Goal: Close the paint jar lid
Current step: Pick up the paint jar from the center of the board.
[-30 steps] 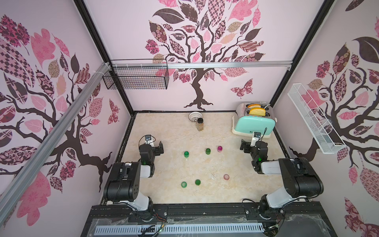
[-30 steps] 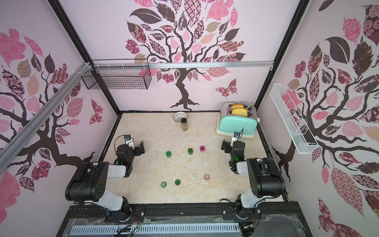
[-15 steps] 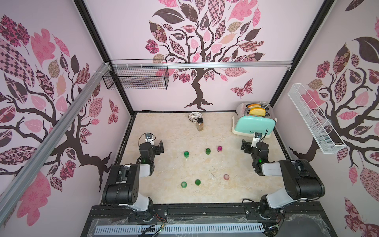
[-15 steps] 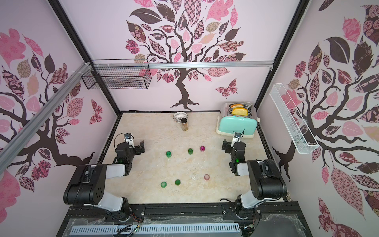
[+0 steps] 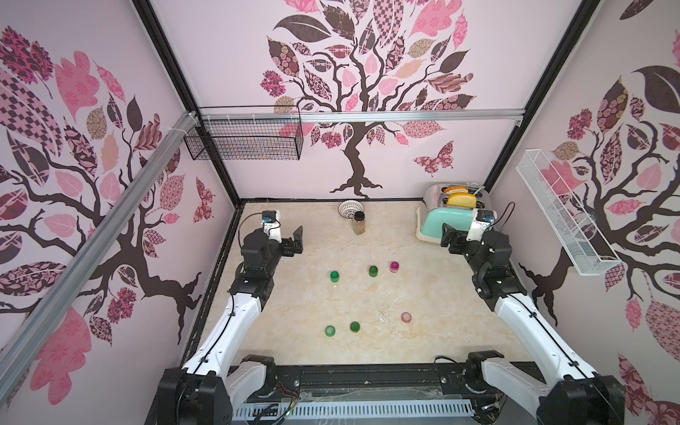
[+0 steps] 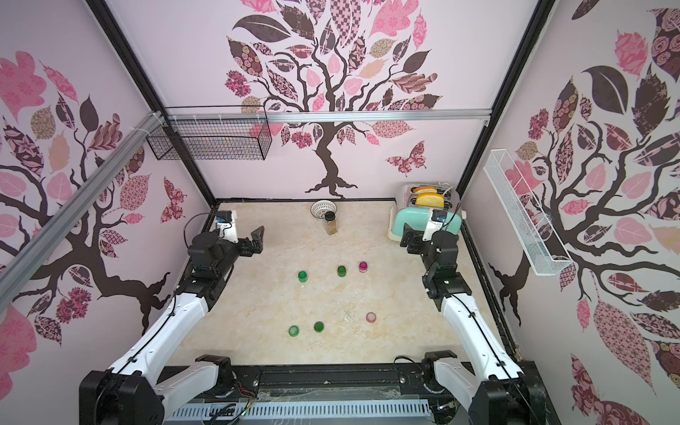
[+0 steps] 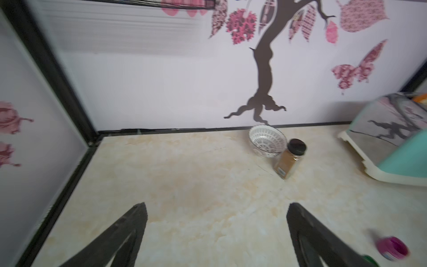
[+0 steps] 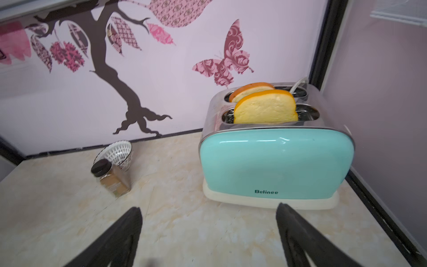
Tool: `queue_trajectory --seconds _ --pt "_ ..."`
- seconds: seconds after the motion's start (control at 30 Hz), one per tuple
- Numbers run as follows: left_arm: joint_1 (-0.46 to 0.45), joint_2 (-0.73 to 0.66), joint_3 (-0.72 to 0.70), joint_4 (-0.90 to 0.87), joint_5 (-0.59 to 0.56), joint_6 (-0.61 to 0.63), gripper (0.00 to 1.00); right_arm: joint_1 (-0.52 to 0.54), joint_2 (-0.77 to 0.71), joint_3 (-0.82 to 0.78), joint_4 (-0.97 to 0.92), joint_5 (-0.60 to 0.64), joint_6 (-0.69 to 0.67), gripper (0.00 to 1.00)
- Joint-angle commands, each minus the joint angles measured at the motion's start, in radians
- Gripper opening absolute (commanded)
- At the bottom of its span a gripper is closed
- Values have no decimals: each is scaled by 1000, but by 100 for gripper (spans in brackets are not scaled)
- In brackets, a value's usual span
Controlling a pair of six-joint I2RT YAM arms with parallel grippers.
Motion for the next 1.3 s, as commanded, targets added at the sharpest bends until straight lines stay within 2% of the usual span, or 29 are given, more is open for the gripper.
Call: queue_trajectory --seconds 0.0,0.13,0.37,0.43,0.6,0.73,0.97,1.27 --pt "-17 -6 25 -162 137 -27 98 95 -3 127 -310 -68 -37 92" --pt "-17 -36 28 -189 162 -54 98 238 45 234 -451 -83 -67 91" --pt "-18 -81 32 -216 120 -89 98 565 260 363 -480 51 -36 91" --pt "-17 -94 35 -232 81 -93 98 626 347 415 -495 68 -20 91" --pt "-11 -109 43 -287 -119 -128 98 739 543 543 -529 139 40 91" --pt "24 -102 41 -306 -226 -182 98 800 659 622 -552 181 71 89" --pt "69 -83 33 -295 -286 -235 98 821 849 760 -610 226 170 84" --pt "76 -60 37 -281 -261 -264 98 831 1020 891 -670 257 224 76"
